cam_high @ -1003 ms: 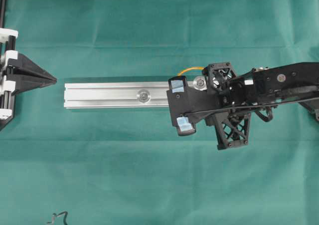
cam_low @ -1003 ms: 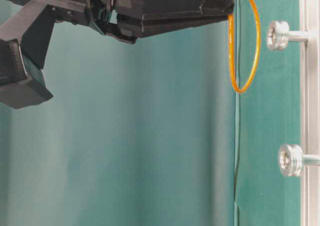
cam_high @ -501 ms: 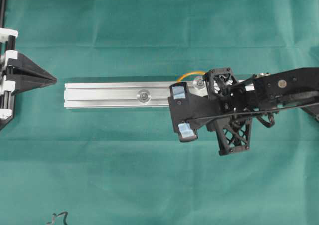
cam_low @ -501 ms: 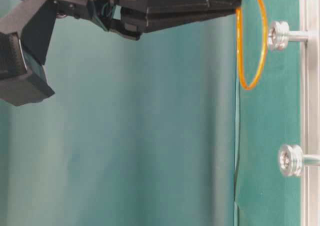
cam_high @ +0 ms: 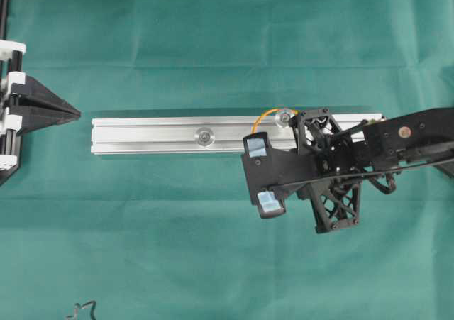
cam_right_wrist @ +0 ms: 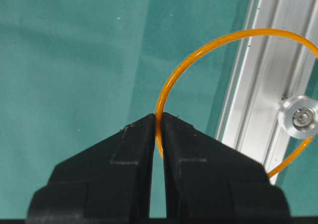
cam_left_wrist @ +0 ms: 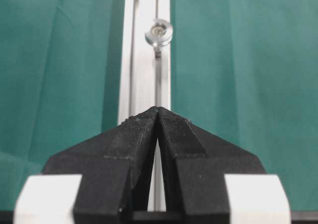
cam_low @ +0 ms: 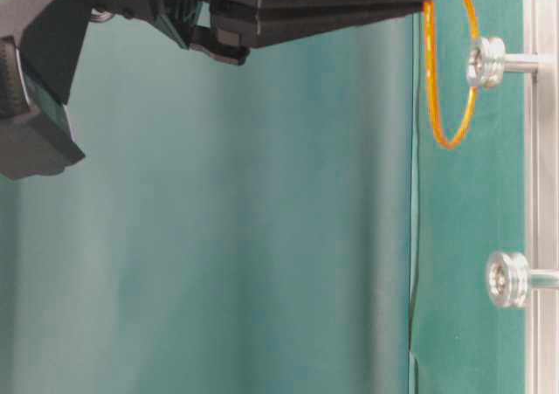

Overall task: Hook the rubber onto the shaft.
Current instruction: 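Loop the band over the right metal peg with the right gripper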

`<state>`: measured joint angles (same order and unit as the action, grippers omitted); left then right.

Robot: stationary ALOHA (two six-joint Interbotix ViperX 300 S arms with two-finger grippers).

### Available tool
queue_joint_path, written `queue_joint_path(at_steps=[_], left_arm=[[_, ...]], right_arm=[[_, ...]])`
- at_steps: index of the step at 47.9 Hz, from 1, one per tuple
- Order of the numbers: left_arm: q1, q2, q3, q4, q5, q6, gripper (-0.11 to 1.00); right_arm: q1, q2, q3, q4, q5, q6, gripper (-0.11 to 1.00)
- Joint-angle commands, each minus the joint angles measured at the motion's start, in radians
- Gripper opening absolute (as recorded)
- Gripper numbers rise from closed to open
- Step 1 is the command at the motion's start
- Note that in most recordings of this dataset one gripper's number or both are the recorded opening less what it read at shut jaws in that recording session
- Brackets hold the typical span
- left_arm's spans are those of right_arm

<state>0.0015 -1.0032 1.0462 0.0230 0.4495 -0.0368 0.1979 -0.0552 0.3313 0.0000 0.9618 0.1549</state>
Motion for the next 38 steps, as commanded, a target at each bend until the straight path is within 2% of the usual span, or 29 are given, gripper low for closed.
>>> queue_joint_path(at_steps=[1, 38], left_arm=[[0.0, 0.006, -0.025, 0.002, -0.006, -0.002, 0.02], [0.0, 0.008, -0.023, 0.002, -0.006, -0.002, 0.02]], right_arm=[[0.012, -0.012, -0.011, 0.006, -0.006, 0.003, 0.08], [0.049, -0.011, -0.011, 0.021, -0.009, 0.006, 0.08]])
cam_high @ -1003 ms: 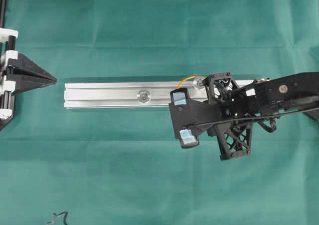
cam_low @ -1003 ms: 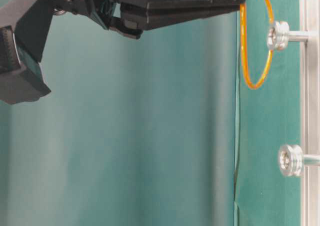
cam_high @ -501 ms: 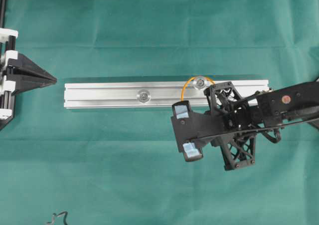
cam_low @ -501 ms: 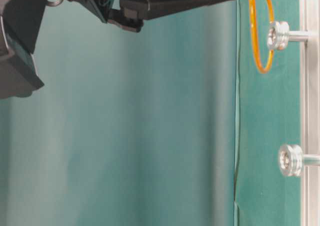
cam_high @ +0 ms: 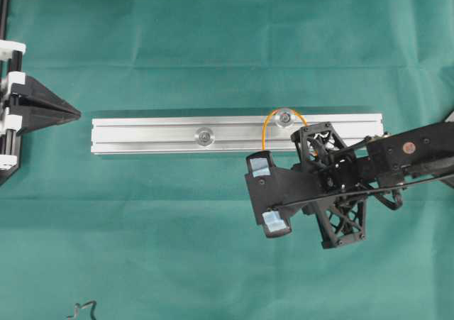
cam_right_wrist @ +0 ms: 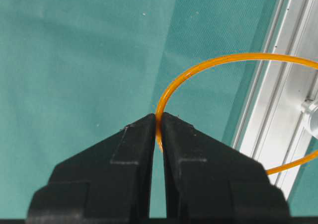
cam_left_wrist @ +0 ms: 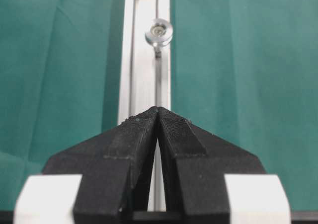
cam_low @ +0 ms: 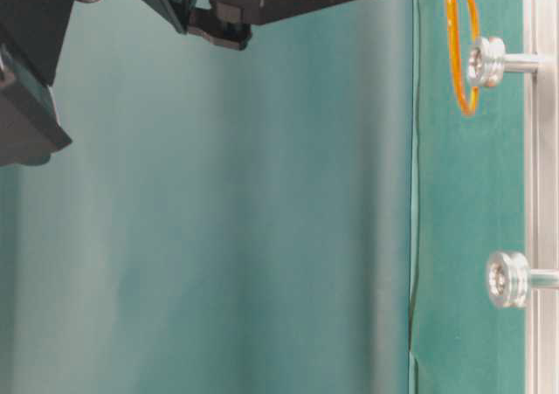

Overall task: Hook the rubber onto the shaft.
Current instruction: 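Loop the band over the right metal peg with the right gripper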

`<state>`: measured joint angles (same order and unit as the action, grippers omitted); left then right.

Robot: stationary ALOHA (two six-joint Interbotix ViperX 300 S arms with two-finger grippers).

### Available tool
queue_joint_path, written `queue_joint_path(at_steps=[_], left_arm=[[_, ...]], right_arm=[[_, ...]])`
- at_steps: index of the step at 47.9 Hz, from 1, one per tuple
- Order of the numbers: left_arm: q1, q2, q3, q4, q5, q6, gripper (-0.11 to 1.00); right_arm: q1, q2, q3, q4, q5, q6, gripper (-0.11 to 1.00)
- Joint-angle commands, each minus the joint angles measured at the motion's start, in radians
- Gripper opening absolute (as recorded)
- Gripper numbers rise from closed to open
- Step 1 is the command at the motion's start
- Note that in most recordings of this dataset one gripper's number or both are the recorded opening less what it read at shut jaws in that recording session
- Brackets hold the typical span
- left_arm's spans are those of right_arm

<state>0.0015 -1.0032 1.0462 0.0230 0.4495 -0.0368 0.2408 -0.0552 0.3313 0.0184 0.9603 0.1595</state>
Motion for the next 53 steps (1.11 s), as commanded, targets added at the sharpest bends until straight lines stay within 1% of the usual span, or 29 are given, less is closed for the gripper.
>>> queue_joint_path(at_steps=[1, 6, 12, 17, 23, 38, 46, 53], left_arm=[[0.0, 0.008, -0.025, 0.003, -0.006, -0.002, 0.02], [0.0, 0.008, -0.023, 0.002, -0.006, -0.002, 0.02], [0.0, 0.008, -0.025, 0.002, -0.006, -0.002, 0.02], [0.0, 0.005, -0.025, 0.002, -0.006, -0.002, 0.02], [0.0, 0.006, -0.023, 0.003, -0.006, -0.002, 0.02], [0.0, 0.005, -0.025, 0.003, -0.005, 0.0, 0.02], [0.0, 0.003, -0.025, 0.003, -0.006, 0.0, 0.02], [0.0, 0.003, -0.025, 0.003, -0.006, 0.0, 0.02]], right_arm=[[0.006, -0.009, -0.011, 0.003, -0.009, 0.003, 0.08], [0.006, -0.009, -0.011, 0.005, -0.02, 0.012, 0.08], [0.006, -0.009, -0.011, 0.005, -0.031, 0.063, 0.08], [0.006, -0.009, -0.011, 0.002, -0.032, 0.138, 0.08], [0.006, -0.009, -0.011, -0.002, -0.038, 0.247, 0.08], [0.006, 0.002, -0.012, -0.006, -0.11, 0.482, 0.08], [0.006, 0.009, -0.012, -0.009, -0.163, 0.575, 0.08], [0.005, 0.015, -0.012, -0.025, -0.207, 0.634, 0.08]])
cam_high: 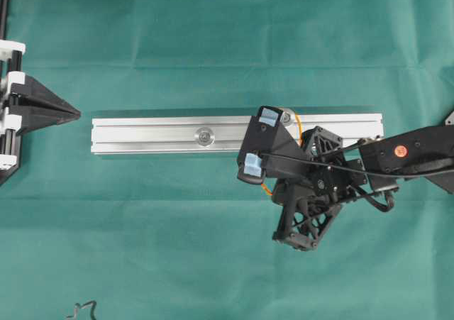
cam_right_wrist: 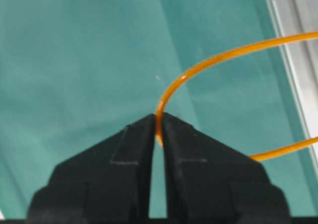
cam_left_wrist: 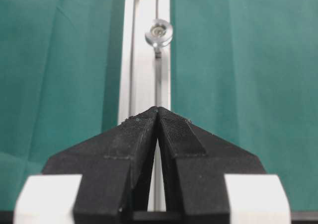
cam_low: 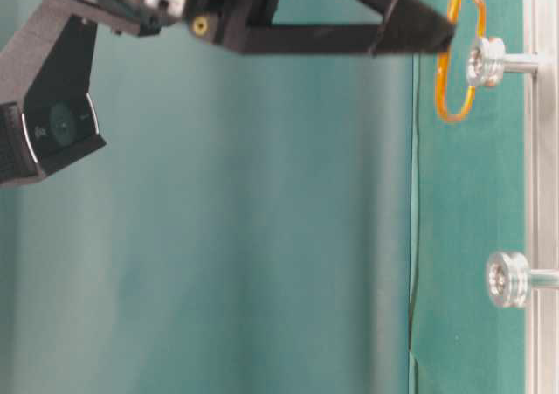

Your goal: Hook the rubber onto the shaft.

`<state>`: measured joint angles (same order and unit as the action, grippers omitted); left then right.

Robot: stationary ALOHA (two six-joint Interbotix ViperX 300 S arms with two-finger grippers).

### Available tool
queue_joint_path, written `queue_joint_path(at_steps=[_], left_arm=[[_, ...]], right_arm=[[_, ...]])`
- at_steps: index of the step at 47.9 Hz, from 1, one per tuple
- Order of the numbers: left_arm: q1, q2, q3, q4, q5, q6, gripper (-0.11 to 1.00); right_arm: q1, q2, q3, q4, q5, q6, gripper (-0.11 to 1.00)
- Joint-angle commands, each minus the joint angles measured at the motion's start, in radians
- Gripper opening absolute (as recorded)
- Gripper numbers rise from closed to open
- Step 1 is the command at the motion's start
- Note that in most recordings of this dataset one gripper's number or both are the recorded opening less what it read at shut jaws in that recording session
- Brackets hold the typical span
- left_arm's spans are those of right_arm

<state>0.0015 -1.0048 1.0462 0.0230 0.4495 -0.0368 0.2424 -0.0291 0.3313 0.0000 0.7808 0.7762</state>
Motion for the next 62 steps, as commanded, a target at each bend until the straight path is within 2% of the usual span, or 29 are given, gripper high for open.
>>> queue_joint_path(at_steps=[1, 15, 24, 34, 43, 49, 62], left_arm=[[0.0, 0.005, -0.025, 0.002, -0.006, 0.0, 0.02], [0.0, 0.003, -0.023, 0.002, -0.006, 0.0, 0.02], [0.002, 0.003, -0.025, 0.002, -0.006, 0.0, 0.02], [0.0, 0.003, -0.025, 0.003, -0.006, 0.0, 0.02], [0.0, 0.003, -0.023, 0.002, -0.005, 0.002, 0.02], [0.0, 0.003, -0.025, 0.003, 0.002, 0.002, 0.02], [0.002, 0.003, -0.025, 0.002, 0.009, 0.002, 0.02]], right_arm=[[0.003, -0.009, -0.012, -0.011, -0.035, 0.028, 0.08], [-0.015, 0.011, -0.023, -0.018, -0.089, 0.095, 0.08], [-0.029, 0.018, -0.028, -0.017, -0.098, 0.169, 0.08], [-0.046, 0.02, -0.031, -0.018, -0.08, 0.345, 0.08], [-0.051, 0.02, -0.031, -0.018, -0.058, 0.436, 0.08], [-0.051, 0.02, -0.032, -0.018, -0.058, 0.46, 0.08], [-0.054, 0.023, -0.034, -0.018, -0.063, 0.462, 0.08]])
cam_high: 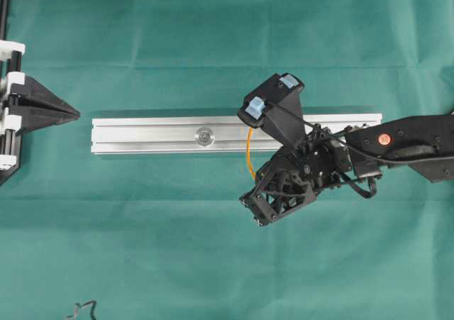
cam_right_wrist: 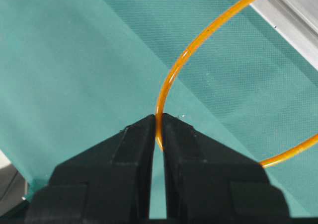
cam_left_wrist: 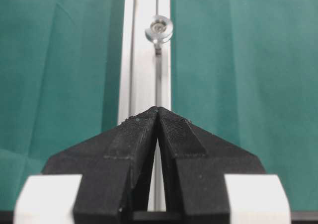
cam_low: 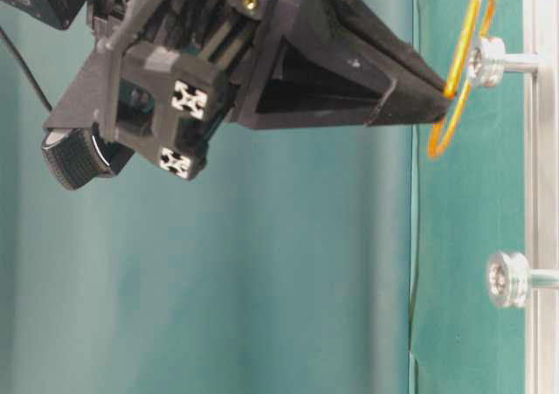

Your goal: Hook the rubber onto the shaft.

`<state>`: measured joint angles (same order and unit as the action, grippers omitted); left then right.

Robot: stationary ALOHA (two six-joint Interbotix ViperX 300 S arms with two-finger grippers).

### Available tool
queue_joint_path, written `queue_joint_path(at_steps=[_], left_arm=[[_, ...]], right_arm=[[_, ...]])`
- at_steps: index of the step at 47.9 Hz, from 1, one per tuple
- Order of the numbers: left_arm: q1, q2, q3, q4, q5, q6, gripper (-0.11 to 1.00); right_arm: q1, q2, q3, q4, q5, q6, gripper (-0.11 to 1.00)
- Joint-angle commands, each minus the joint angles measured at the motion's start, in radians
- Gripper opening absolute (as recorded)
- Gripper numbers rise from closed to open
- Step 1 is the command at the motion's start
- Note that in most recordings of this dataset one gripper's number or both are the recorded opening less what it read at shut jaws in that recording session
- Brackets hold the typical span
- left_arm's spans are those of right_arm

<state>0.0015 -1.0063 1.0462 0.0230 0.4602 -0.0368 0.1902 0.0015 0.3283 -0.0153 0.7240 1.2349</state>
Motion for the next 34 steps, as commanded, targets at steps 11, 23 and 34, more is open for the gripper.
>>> queue_joint_path(at_steps=[11, 23, 34], left_arm=[[0.0, 0.005, -0.025, 0.003, -0.003, 0.0, 0.02], [0.0, 0.005, -0.025, 0.002, -0.003, 0.0, 0.02], [0.0, 0.005, -0.025, 0.003, -0.003, 0.0, 0.02]], right_arm=[[-0.02, 0.023, -0.066, -0.008, -0.006, 0.003, 0.08], [-0.049, 0.061, -0.126, -0.048, -0.006, 0.003, 0.08], [-0.075, 0.089, -0.161, -0.054, -0.008, 0.003, 0.08]])
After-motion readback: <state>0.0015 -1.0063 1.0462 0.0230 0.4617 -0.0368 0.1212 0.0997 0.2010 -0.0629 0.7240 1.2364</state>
